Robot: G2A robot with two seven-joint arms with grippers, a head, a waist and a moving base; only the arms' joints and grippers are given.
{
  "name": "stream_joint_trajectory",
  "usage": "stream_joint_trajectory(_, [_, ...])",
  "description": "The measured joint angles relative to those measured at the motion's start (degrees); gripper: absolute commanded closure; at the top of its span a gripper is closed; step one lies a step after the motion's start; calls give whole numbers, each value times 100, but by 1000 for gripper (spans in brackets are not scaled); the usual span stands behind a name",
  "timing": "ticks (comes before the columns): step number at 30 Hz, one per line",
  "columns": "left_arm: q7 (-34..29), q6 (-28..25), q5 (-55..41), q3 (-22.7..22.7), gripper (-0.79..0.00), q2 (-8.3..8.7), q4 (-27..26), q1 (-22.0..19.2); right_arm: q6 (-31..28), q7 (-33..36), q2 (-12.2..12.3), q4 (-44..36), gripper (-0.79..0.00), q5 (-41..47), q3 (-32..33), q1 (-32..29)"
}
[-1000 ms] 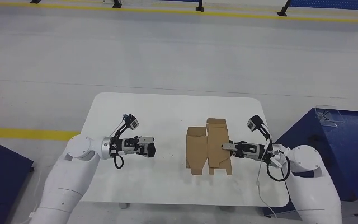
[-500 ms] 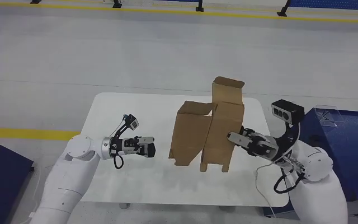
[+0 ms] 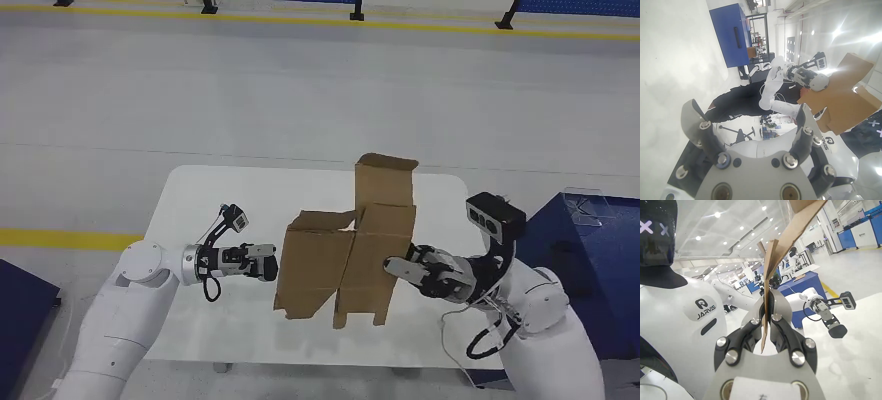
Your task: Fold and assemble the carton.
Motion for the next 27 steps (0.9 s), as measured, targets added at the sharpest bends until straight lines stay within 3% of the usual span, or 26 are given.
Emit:
stream_joint_trajectory(4, [0,0,0,0,-785,0,0,0,936,98,4,36,0,1470,-197,-25])
stream_joint_trajectory(8, [0,0,0,0,-785,0,0,0,2828,616,-11,228,0,3931,-449,46])
stream_joint_trajectory(13, [0,0,0,0,-785,0,0,0,5249,877,-24,116,0,5974,-873,-77])
stream_joint_trajectory(17, [0,0,0,0,-785,0,0,0,7224,399,-33,-127,0,7630,-1304,-402])
stream_joint_trajectory(20, [0,0,0,0,-785,0,0,0,8303,-279,-27,-363,0,8845,-1556,-642])
stream_joint_trajectory(23, [0,0,0,0,-785,0,0,0,8845,-1001,-9,-609,0,9707,-1655,-777])
stream_joint_trajectory(27, [0,0,0,0,-785,0,0,0,9031,-1663,-3,-750,0,10191,-1779,-914])
